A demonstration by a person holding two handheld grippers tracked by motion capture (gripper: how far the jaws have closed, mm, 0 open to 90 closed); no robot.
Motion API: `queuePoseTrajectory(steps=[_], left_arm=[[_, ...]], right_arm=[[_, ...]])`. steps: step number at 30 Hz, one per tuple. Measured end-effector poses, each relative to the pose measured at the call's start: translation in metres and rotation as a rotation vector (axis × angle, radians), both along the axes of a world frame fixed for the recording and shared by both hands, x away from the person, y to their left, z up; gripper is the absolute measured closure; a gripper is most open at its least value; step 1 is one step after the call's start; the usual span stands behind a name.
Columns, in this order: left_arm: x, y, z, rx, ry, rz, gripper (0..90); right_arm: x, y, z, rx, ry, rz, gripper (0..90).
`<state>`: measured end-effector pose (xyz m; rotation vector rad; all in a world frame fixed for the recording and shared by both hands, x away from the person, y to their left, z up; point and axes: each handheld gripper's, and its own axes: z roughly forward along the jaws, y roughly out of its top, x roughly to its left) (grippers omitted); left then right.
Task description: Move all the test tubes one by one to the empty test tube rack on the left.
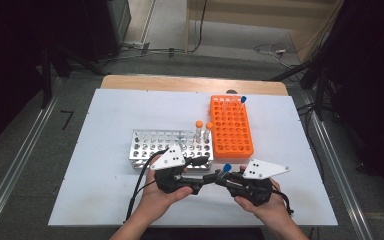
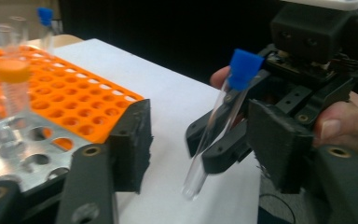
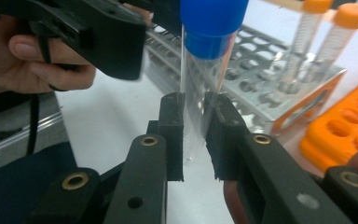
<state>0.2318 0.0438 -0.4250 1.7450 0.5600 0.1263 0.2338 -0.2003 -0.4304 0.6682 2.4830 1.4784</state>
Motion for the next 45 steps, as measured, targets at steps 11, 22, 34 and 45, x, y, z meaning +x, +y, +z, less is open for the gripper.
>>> queuePoseTrajectory(steps=[11, 22, 34, 45], left_arm=[[0.003, -0.017, -0.005, 0.016, 0.025, -0.111, 70.7], [0.004, -0.012, -0.004, 0.005, -0.01, -0.074, 77.4], [0.024, 0.011, -0.001, -0.02, -0.009, 0.06, 77.4], [0.033, 0.027, 0.004, -0.039, -0.019, 0.104, 77.4]], right_arm=[[-0.005, 0.008, -0.006, -0.047, 0.024, 0.059, 74.8], [-0.002, 0.003, -0.007, -0.026, 0.036, 0.065, 73.5], [0.002, -0.03, -0.01, 0.056, -0.007, 0.079, 34.8], [0.018, -0.066, -0.015, 0.089, -0.008, -0.039, 12.5]])
